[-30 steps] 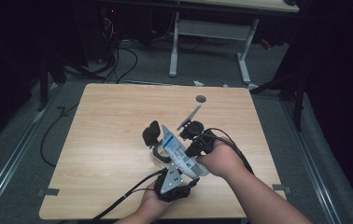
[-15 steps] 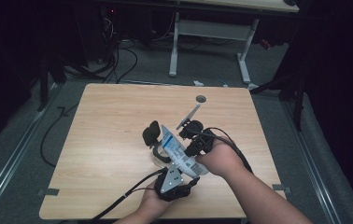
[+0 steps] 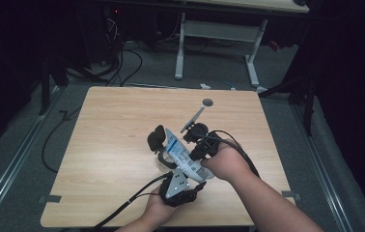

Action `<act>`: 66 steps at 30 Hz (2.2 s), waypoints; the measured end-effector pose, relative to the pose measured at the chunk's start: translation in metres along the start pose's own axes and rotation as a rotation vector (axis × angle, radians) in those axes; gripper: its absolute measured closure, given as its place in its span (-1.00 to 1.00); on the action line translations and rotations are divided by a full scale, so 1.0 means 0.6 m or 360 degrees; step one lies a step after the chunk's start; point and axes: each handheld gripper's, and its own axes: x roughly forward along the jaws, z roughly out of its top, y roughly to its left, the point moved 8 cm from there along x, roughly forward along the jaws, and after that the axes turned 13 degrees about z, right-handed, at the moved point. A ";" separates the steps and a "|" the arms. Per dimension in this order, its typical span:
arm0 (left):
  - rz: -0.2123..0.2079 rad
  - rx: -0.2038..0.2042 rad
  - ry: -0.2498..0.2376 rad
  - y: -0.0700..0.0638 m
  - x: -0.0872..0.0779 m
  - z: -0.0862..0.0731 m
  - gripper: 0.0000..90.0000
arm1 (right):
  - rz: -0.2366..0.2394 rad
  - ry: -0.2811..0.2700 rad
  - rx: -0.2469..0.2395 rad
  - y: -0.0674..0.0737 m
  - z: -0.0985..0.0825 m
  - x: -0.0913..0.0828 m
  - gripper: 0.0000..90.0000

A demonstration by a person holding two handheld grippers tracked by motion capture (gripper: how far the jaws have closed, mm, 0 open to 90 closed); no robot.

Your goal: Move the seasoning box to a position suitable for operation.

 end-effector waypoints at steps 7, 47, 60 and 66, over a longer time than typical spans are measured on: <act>0.0005 -0.0009 -0.0005 0.004 0.000 0.005 0.16 | -0.0008 -0.0004 -0.0019 -0.001 0.007 -0.002 1.00; 0.0002 -0.0006 -0.0008 0.011 0.006 0.015 0.16 | -0.0029 -0.0014 -0.0028 -0.007 0.017 -0.006 1.00; -0.0005 -0.0006 -0.0008 0.011 0.009 0.018 0.16 | -0.0045 -0.0015 -0.0025 -0.009 0.018 -0.008 1.00; -0.0005 -0.0008 -0.0009 0.013 0.009 0.018 0.16 | -0.0046 -0.0015 -0.0031 -0.008 0.019 -0.007 1.00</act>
